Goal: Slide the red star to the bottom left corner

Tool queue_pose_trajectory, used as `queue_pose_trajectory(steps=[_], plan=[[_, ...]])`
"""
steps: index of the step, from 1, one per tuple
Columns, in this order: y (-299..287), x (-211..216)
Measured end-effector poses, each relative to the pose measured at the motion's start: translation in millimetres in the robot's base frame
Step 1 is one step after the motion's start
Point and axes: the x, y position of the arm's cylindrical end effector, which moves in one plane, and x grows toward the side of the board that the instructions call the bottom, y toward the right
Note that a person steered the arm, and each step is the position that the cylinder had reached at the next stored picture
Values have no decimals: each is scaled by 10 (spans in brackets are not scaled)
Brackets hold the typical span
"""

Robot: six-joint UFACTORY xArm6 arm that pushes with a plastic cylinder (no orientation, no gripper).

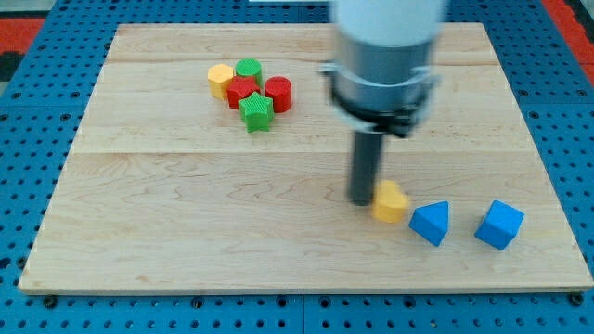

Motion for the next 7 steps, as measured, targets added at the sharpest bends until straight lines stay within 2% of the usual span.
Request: queue_pose_trajectory(steps=[2, 3, 4, 7], plan=[[466, 15], [79, -248], [-19, -385], [-22, -435]])
